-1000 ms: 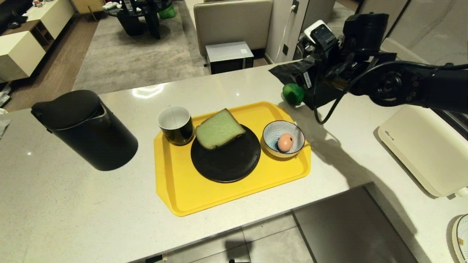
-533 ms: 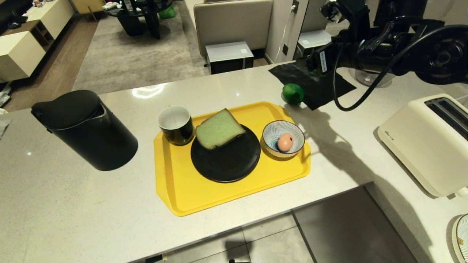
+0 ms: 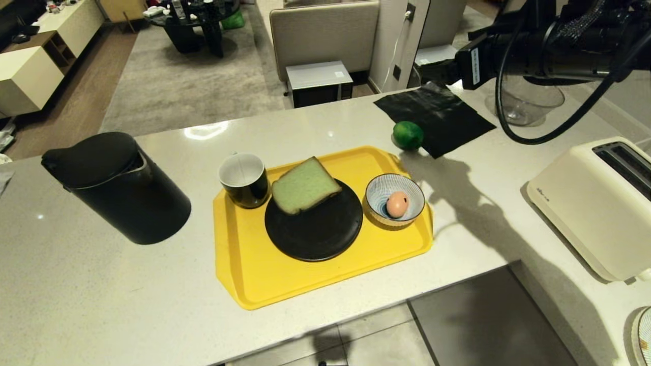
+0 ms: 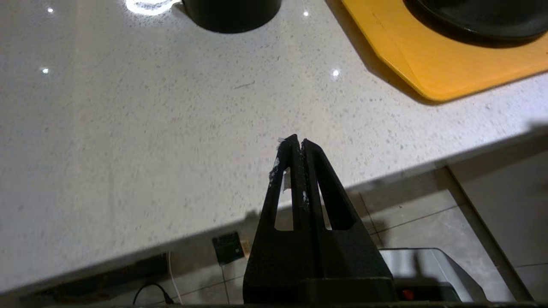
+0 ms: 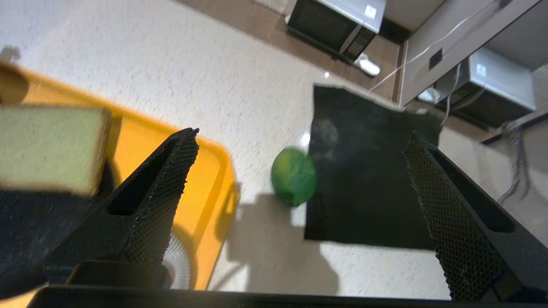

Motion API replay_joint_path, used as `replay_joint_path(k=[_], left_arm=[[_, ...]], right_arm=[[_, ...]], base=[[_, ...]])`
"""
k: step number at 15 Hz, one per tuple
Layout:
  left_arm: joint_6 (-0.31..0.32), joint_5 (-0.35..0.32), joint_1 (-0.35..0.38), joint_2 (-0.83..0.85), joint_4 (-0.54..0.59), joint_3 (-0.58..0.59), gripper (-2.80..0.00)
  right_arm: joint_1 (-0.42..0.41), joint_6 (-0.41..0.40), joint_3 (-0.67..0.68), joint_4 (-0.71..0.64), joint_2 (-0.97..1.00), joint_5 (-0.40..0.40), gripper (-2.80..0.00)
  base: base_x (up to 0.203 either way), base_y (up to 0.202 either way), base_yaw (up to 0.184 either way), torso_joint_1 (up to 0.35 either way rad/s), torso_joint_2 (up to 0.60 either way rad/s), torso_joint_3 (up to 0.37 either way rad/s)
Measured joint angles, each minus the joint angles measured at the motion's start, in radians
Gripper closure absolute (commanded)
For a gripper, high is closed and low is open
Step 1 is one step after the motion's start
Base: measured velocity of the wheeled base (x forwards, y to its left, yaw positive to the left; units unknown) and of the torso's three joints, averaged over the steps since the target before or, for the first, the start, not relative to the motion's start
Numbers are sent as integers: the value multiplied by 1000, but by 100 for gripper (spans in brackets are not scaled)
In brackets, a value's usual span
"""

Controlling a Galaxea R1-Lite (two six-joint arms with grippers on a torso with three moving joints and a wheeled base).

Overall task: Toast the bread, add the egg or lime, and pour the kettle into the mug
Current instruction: Put the fruit on a plate

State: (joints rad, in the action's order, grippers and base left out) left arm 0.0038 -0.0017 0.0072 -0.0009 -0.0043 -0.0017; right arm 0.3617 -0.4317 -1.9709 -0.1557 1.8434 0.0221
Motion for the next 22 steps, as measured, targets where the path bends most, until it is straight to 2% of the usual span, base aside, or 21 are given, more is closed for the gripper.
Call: replay_joint_path(k=[4,7,10,12,17,19,22], left_arm=[[0,0,0,0,0,0,0],[-1,0,0,0,0,0,0],[-1,0,0,0,0,0,0],[-1,0,0,0,0,0,0],[-1,0,0,0,0,0,0],[-1,0,0,0,0,0,0],[-1,0,0,0,0,0,0]], right_arm=[[0,-1,0,0,4,-10,-280],[-13,-18,2,-56,7,-4,-280],[-47,-119,2,-74,22,20,-280],[-51,-134,2,-86,54,20,-280],[-51,-140,10,-83,155,27,-280],[-53,-116,14,-80,186,20,-280],[-53,-91,21,-78,210,-57,-280]], base=[[173,0,0,6,5,-3],[0,0,0,0,0,0],[0,0,0,0,0,0],[0,0,0,0,0,0],[0,0,0,0,0,0],[0,0,0,0,0,0],[0,0,0,0,0,0]])
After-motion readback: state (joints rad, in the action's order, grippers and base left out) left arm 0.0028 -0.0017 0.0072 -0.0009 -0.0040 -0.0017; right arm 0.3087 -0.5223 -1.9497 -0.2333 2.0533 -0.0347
